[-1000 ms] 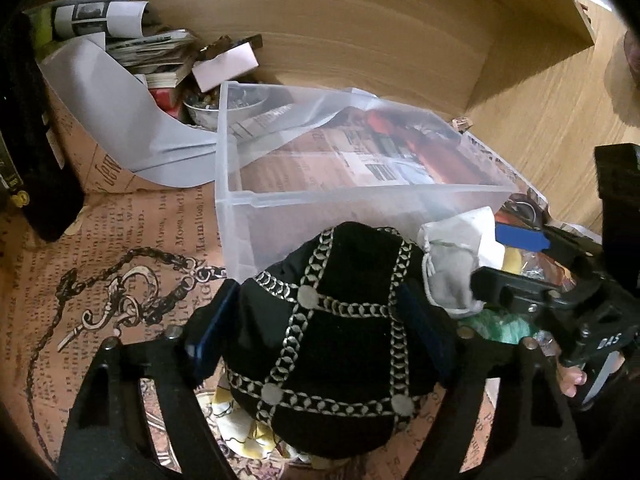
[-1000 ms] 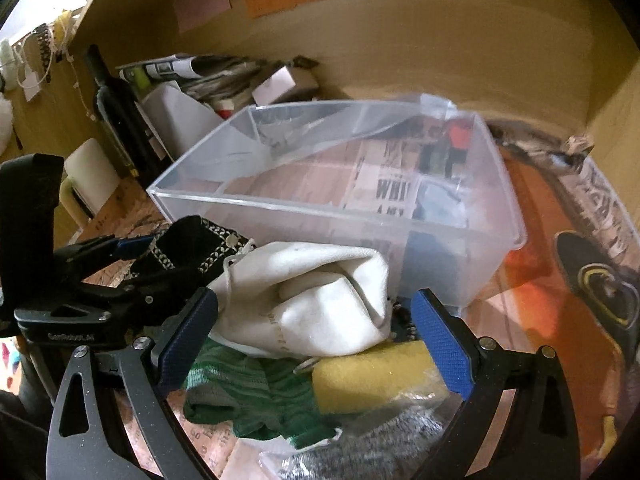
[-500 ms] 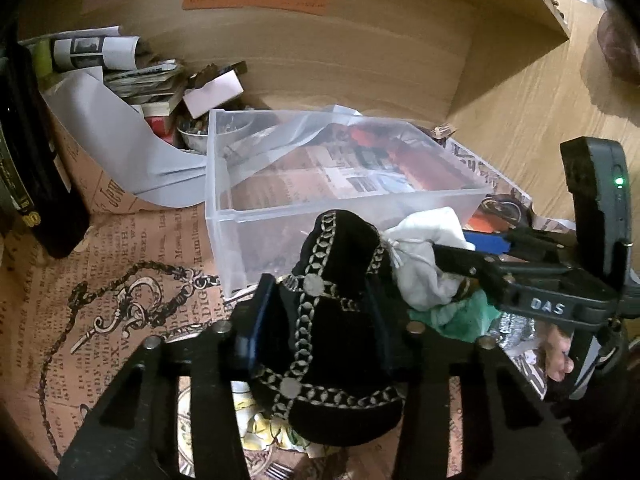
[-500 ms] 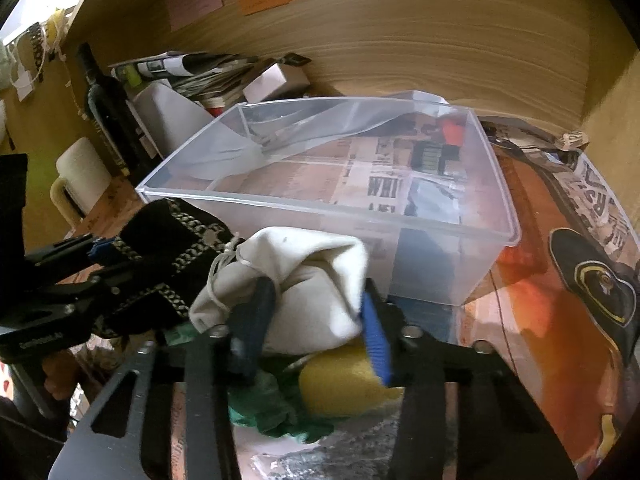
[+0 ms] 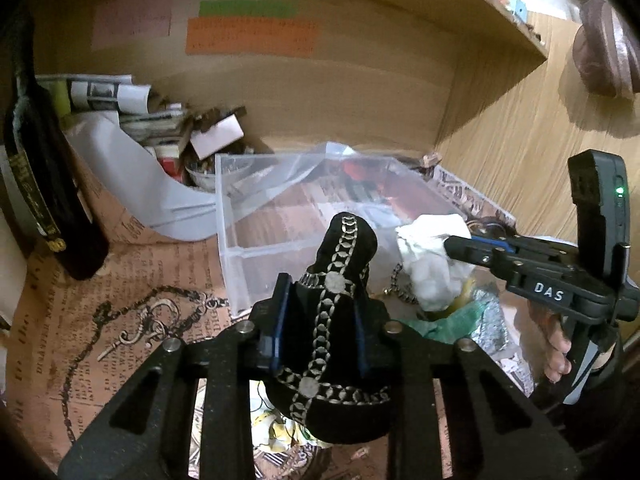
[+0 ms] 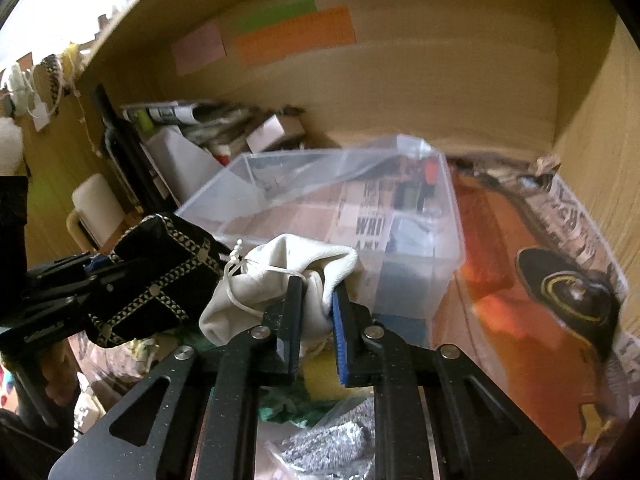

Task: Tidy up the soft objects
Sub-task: 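Carry both items over the clear plastic box and open both tools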

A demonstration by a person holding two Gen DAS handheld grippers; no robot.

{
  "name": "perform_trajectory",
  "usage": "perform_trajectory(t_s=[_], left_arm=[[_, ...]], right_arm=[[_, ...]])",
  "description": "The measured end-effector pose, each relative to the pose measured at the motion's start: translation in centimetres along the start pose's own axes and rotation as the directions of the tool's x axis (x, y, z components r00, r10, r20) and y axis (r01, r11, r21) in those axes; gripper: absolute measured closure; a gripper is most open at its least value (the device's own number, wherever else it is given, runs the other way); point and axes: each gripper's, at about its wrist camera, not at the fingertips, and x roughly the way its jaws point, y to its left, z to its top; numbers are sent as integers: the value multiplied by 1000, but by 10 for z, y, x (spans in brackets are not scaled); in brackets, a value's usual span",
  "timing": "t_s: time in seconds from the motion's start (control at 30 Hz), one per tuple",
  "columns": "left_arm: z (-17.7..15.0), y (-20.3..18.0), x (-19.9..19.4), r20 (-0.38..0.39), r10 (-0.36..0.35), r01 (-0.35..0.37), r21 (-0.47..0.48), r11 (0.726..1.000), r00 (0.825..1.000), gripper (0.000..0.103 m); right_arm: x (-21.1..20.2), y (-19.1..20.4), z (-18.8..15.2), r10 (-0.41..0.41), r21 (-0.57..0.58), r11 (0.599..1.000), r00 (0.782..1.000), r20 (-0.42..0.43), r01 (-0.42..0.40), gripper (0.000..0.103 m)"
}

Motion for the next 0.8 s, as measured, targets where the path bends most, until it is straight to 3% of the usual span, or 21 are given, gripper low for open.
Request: perform_trajectory(t_s=[0.57, 0.8], left_arm=[[47, 3, -30, 178, 17, -15, -9, 1000, 984, 77], [73, 12, -9, 174, 44, -42, -16, 999, 984, 77]], right_arm=[[-46, -2, 36, -37, 11, 999, 977, 210, 35, 91], [-35, -11, 56, -78, 3, 997, 971, 228, 80, 90]])
